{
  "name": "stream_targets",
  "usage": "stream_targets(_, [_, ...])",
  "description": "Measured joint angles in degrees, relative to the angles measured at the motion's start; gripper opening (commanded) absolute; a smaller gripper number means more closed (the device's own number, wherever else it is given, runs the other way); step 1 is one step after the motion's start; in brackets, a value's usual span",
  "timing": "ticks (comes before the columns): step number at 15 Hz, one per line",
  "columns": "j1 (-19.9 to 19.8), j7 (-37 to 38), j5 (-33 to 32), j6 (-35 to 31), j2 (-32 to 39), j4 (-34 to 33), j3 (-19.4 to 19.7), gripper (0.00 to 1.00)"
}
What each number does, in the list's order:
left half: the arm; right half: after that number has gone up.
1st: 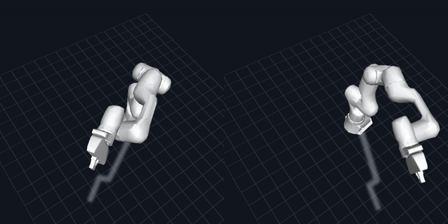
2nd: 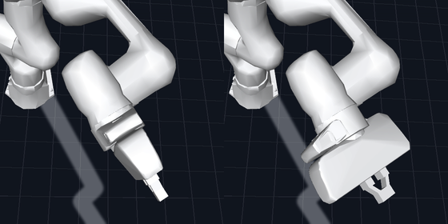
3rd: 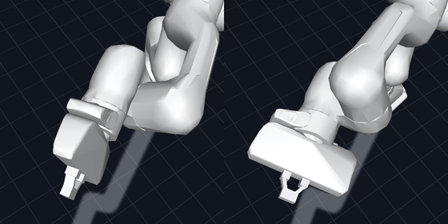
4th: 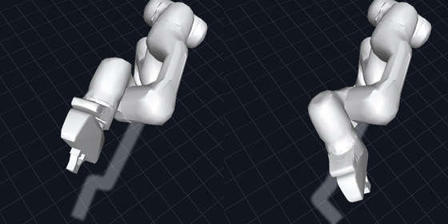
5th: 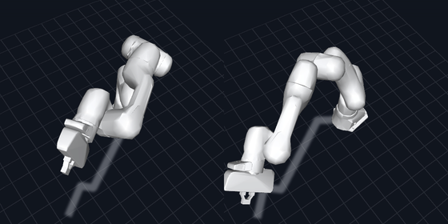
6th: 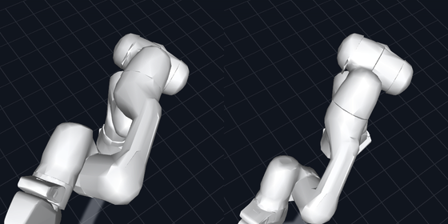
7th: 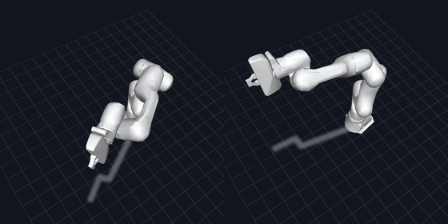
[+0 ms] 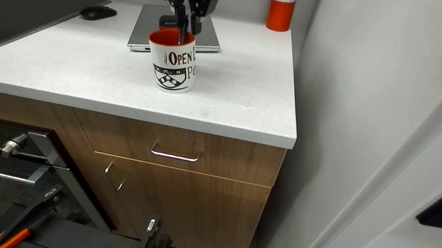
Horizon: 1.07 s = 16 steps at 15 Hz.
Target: Take the pen from the white cup and place it on the table
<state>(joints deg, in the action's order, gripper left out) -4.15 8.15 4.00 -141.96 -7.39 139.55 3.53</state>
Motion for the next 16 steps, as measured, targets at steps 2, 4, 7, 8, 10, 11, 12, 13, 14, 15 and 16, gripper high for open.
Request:
stream_targets(2, [0.0,0.0,0.0,-0.3,0.0,0.0,0.0,0.00])
stream_targets(4, [0.0,0.0,0.0,-0.4,0.0,0.0,0.0,0.01])
stream_targets(7, [0.0,0.0,0.0,-0.4,0.0,0.0,0.0,0.01])
stream_targets(8, [0.0,0.0,0.0,-0.4,-0.1,0.0,0.0,0.01])
stream_targets(10, [0.0,0.0,0.0,-0.4,-0.5,-0.1,0.0,0.01])
stream_targets(11, [0.0,0.0,0.0,-0.4,-1.1,-0.2,0.0,0.01])
stream_targets(12, [0.0,0.0,0.0,-0.4,-1.8,-0.4,0.0,0.01])
stream_targets(13, [0.0,0.0,0.0,-0.4,-2.8,-0.5,0.0,0.01])
stream_targets(14, [0.0,0.0,0.0,-0.3,-3.9,-0.7,0.0,0.01])
stream_targets(15, [0.0,0.0,0.0,-0.3,-5.0,-1.0,0.0,0.01])
stream_targets(16, [0.0,0.0,0.0,-0.2,-5.9,-1.4,0.0,0.01])
